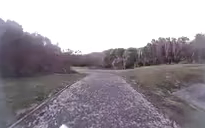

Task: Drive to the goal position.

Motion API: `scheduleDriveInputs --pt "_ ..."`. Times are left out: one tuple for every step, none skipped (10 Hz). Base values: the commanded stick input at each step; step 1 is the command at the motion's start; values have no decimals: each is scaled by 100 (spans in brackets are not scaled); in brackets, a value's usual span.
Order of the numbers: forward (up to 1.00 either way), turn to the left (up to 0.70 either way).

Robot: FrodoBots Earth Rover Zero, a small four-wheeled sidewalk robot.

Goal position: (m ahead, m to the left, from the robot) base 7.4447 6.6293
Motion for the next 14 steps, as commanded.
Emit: scheduleDriveInputs --pt "50 0" --pt "50 0" --pt "50 0" --pt "50 0" --pt "50 0" --pt "50 0" --pt "50 0" --pt "50 0" --pt "50 0" --pt "50 0" --pt "50 0" --pt "50 0" --pt "50 0" --pt "50 0"
